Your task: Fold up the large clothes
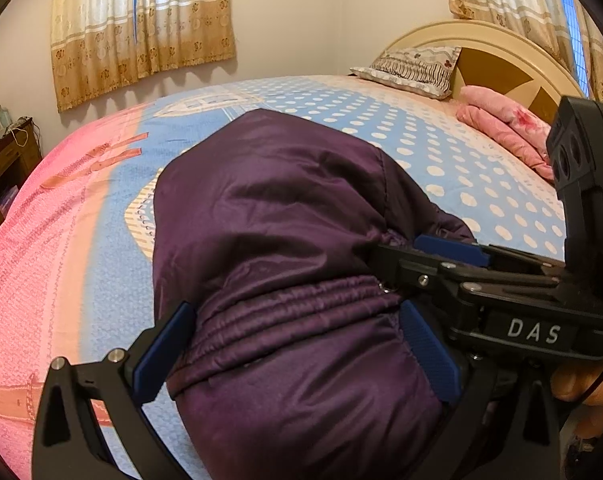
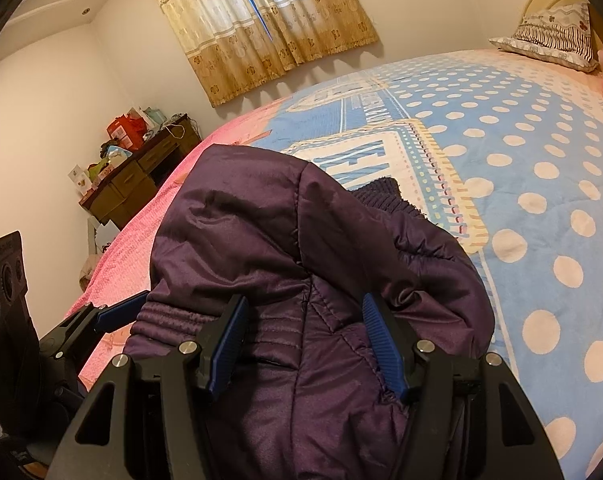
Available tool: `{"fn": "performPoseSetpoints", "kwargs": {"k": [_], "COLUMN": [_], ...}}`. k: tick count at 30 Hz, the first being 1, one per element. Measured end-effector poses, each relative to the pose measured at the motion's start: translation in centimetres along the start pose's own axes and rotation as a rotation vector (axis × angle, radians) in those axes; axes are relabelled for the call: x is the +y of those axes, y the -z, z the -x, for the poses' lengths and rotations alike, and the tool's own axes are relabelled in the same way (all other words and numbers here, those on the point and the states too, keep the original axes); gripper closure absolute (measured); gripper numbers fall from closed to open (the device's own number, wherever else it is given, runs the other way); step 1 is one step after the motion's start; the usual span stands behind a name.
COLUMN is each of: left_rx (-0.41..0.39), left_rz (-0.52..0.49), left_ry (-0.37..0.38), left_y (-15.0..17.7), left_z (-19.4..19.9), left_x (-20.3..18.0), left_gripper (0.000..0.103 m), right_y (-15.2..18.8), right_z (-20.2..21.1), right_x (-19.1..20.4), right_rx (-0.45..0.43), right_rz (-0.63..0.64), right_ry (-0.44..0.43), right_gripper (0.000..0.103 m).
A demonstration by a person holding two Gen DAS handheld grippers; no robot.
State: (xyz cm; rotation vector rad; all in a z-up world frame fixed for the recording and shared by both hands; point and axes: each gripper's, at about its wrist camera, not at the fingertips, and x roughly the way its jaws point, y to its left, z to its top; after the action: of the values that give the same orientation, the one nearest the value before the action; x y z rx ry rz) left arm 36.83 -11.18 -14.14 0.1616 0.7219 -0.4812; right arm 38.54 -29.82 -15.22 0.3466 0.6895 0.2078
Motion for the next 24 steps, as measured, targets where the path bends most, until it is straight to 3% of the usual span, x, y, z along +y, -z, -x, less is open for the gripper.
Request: {"fn": "performPoseSetpoints", "kwargs": {"k": [15, 20, 21, 22, 24], "left_rx": [0.001, -0.048, -0.09, -0.115, -0.125], "left_rz": [0.002, 0.072, 0.097, 0.109, 0.14], "left_ry": [-0.007, 0.015, -0.027, -0.045, -0.029], "left_y": [-0.2, -0.3, -0.1, 0.2, 0.9], "left_z": [-0.2, 2.4, 3.7, 4.4, 5.3], "left_x": [-0.2, 1.4, 2.1, 2.7, 4.2], "left_gripper": [0.0, 0.0, 0.0, 0.0, 0.0], "right_y": [0.5, -0.3, -0.2, 0.0, 0.4], "right_z": [0.0, 2.8, 4.4, 5.6, 7.6], "right_x": [0.1, 0.9, 1.2, 1.5, 1.8], "right_rx": [0.001, -0.029, -0.08, -0.13, -0.217], "right_rz": [0.007, 0.046, 0.058, 0.084, 0.134], "right_ry": [0.01, 0.021, 0.05, 0.078, 0.146], "right_gripper": [0.042, 0.041, 0.039, 0.029, 0.017]}}
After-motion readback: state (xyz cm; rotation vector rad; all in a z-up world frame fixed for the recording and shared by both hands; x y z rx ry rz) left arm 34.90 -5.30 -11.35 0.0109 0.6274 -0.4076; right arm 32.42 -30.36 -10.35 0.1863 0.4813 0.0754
